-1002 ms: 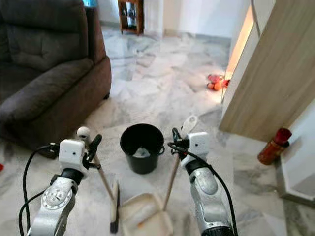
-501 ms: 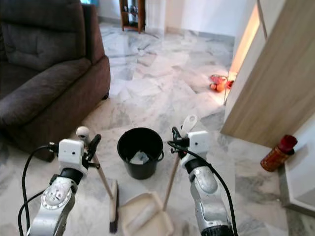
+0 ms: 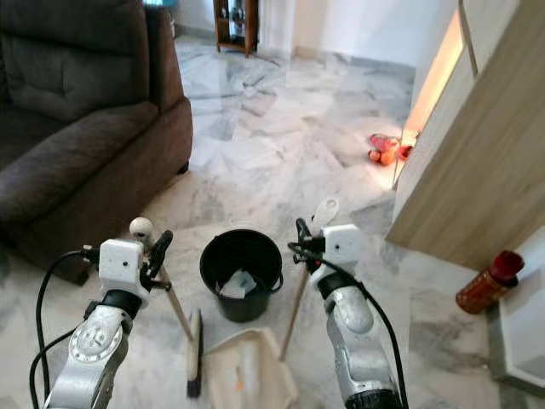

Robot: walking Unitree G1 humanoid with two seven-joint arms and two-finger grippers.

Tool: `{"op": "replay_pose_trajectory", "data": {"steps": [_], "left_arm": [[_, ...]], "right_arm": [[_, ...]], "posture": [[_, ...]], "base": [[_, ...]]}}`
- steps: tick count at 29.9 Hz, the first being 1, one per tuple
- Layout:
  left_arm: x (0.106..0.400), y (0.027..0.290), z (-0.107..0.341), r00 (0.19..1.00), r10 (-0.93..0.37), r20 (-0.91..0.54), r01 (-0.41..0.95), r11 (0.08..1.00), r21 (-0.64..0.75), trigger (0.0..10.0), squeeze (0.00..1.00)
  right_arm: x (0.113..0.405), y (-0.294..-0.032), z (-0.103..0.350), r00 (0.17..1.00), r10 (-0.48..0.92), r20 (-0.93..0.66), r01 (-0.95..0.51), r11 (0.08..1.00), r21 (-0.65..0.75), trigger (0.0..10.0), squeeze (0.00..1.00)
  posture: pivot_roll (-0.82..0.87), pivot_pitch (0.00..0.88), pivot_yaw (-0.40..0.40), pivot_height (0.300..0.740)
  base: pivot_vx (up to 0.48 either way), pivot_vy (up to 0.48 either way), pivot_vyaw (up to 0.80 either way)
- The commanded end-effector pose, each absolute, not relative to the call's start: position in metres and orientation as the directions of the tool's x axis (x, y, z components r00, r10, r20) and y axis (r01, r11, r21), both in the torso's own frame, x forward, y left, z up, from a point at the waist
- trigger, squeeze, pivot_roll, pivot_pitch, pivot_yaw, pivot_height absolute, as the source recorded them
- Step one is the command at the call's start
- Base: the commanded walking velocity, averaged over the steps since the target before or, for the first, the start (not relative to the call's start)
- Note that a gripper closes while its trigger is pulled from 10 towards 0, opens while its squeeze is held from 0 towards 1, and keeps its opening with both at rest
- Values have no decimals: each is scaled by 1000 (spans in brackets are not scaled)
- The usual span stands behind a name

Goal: Sweep floor

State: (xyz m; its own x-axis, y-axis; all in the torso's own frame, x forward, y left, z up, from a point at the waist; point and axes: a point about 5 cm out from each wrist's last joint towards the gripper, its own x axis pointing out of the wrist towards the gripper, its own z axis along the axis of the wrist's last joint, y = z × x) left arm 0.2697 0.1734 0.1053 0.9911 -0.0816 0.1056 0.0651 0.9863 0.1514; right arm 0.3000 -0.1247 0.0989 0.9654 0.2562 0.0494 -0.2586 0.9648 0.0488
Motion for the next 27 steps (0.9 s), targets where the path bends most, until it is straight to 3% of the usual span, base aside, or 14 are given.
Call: {"op": "replay_pose_trajectory", "data": {"steps": [1,27], "left_arm": [[270,173,114,985,-80,155,54,985,161,10000,0],[260,198,98,993,-4,115,-19,980,199,10000,0]], "right_arm": [[301,-126,105,968,243,66,-247,966,70,10000,0],[298,-124,141,946,323,-7,-323,946,32,10000,0]], "posture": [[111,80,-11,740],[96,81,-6,740]], "base": [[0,0,0],[0,0,0]]}}
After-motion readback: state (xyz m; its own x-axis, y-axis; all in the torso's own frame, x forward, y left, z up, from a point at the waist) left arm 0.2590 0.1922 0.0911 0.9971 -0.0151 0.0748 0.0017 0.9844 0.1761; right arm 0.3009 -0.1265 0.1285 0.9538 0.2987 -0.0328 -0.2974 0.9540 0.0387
